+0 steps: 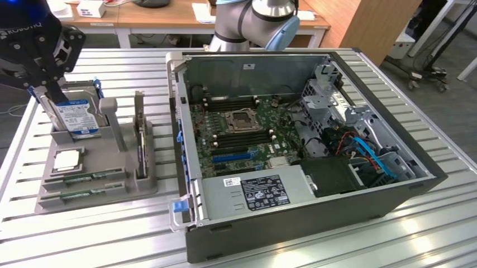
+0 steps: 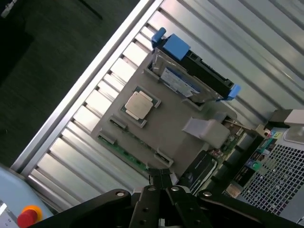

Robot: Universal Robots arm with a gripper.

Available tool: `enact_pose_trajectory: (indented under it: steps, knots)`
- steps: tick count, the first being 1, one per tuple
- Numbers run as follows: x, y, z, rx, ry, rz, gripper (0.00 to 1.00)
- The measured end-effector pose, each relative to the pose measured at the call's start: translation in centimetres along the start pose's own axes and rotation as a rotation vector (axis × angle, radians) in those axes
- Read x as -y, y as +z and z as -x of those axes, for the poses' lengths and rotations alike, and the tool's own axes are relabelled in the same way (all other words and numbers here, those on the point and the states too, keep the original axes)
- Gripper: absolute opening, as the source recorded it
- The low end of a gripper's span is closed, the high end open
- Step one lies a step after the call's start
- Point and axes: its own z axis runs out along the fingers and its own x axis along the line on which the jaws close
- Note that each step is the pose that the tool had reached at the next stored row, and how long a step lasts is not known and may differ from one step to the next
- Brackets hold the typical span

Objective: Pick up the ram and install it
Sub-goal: 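Pick up the ram and move it above insertion slot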

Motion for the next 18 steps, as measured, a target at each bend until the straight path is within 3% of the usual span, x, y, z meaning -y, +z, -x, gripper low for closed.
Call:
enact_pose_trajectory:
  steps: [18]
  knots:
    - [0.01,0.14,0.0,-0.01,-0.248,0.0054,0.09]
